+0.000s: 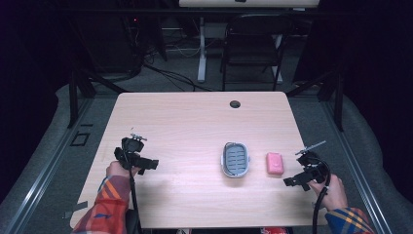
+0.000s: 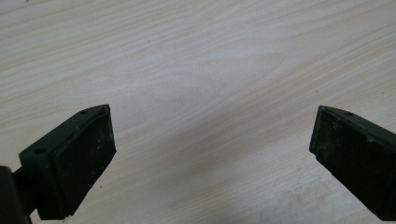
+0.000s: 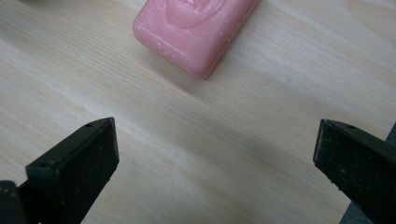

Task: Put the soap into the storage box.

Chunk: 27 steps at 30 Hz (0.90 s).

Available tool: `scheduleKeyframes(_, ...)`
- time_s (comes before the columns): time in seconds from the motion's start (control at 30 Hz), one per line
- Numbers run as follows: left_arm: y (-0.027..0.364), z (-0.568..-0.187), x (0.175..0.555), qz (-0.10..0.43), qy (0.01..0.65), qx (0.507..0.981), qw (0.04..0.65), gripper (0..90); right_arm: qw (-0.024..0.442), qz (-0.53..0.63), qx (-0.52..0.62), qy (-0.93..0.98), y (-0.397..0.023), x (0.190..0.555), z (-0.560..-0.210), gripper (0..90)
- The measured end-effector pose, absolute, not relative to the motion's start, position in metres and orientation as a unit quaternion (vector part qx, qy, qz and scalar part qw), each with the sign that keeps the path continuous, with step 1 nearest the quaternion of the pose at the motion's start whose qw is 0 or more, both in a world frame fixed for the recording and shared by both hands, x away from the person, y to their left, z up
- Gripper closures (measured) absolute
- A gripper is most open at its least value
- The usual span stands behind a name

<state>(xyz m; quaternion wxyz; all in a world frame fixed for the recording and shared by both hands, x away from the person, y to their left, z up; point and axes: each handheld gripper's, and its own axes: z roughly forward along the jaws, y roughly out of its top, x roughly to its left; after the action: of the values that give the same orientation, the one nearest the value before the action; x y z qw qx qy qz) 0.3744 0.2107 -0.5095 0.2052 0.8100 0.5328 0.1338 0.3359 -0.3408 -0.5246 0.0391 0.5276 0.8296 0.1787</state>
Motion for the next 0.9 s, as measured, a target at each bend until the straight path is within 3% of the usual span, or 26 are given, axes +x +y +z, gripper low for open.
scheduleKeyframes(0.9, 0.210, -0.510, 0.375, 0.135, 0.534, 0.811, 0.195, 0.2, 0.023, 0.161, 0.545, 0.823, -0.329, 0.350, -0.519, 0.0)
